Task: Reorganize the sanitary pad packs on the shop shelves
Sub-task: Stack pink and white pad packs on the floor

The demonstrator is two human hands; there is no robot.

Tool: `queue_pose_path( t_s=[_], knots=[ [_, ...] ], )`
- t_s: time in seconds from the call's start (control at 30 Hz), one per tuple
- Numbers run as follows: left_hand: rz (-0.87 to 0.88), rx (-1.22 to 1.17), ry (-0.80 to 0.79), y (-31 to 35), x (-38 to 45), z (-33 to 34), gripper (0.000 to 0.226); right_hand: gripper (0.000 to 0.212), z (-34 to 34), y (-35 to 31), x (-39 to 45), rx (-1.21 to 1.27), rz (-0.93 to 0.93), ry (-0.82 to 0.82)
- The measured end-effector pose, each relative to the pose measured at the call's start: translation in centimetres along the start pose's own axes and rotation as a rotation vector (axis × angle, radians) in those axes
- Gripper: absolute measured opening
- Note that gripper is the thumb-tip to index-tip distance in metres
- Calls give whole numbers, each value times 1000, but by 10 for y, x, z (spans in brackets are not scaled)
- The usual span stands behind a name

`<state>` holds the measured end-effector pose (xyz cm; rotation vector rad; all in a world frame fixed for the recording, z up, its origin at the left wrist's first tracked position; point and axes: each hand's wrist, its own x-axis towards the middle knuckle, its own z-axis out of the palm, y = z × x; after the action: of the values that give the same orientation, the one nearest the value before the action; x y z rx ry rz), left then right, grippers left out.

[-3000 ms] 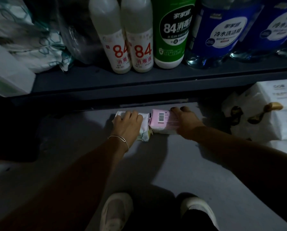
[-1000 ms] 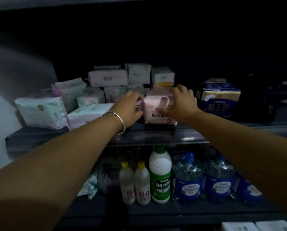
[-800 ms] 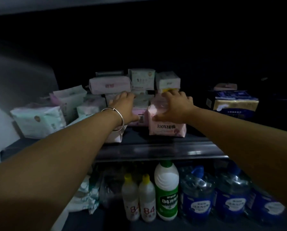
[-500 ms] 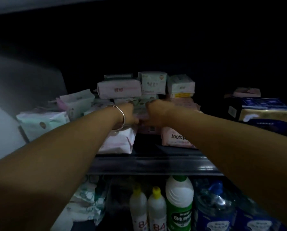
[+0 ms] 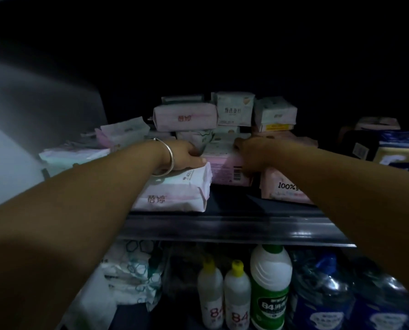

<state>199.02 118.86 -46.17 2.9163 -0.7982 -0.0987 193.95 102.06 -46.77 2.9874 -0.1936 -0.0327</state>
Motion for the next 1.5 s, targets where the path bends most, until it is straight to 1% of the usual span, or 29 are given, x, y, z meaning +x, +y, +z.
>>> queue_pose_path(
  t_s=[0.07,0.1,0.17,0.2,0.23,0.27,0.3,0.37,0.43,0.5,0.6,0.67,0.7,0.73,0.8,0.87,0.93,1.03,1.07,1.13,1.2,1.27,1.4,1.5],
  knots=[
    [3,-47,5,7,6,4,49,72,-6,1,-1,154,-12,-1],
    [1,-87,6,10,9,5,47,69,-9,3,-1,224,-14,-13],
    [-18,-183,30,15,13,7,41,53,-13,6,4,412,-12,-11],
    [-35,-233,58,16,16,8,39,45,-13,8,7,489,1,34],
    [-58,-283,94,17,19,9,40,42,-13,8,10,506,13,92],
    [-73,-325,131,17,21,10,39,41,-11,8,13,464,32,131],
    [-79,-351,157,18,24,11,37,41,-9,8,17,421,41,128],
    [-94,-376,188,20,27,13,30,44,-4,3,22,397,29,56],
    [-102,-411,211,22,29,14,25,47,-3,3,27,430,21,-7],
    [-104,-466,227,23,28,11,22,53,-5,8,28,470,4,-10],
    [-104,-631,194,24,26,10,45,78,-4,19,23,604,5,35],
    [-102,-737,176,28,24,9,55,86,-4,22,17,662,-18,22],
    [-97,-783,184,31,23,9,57,88,-4,22,15,675,-34,16],
    [-97,-828,199,34,22,8,53,89,-4,22,13,673,-44,10],
    [-117,-949,228,37,22,5,33,92,-6,22,10,646,-45,4],
    [-166,-1047,230,39,24,2,25,95,-7,23,8,615,-49,17],
    [-197,-997,283,36,39,-2,16,93,-9,26,8,659,-60,110],
    [-201,-658,352,35,57,-6,30,92,-17,38,16,859,10,370],
    [-197,-611,354,35,63,-7,33,90,-19,43,21,889,57,466],
    [-123,-383,322,39,68,-5,38,92,-23,54,30,941,155,638],
    [-52,-192,244,48,70,1,47,94,-25,62,34,1019,254,742],
    [3,-94,159,60,72,9,60,91,-22,68,36,987,334,759],
    [3,185,150,70,87,21,76,87,-12,69,39,891,347,688],
    [12,326,179,74,93,19,75,85,-6,68,38,872,331,609]
  ],
)
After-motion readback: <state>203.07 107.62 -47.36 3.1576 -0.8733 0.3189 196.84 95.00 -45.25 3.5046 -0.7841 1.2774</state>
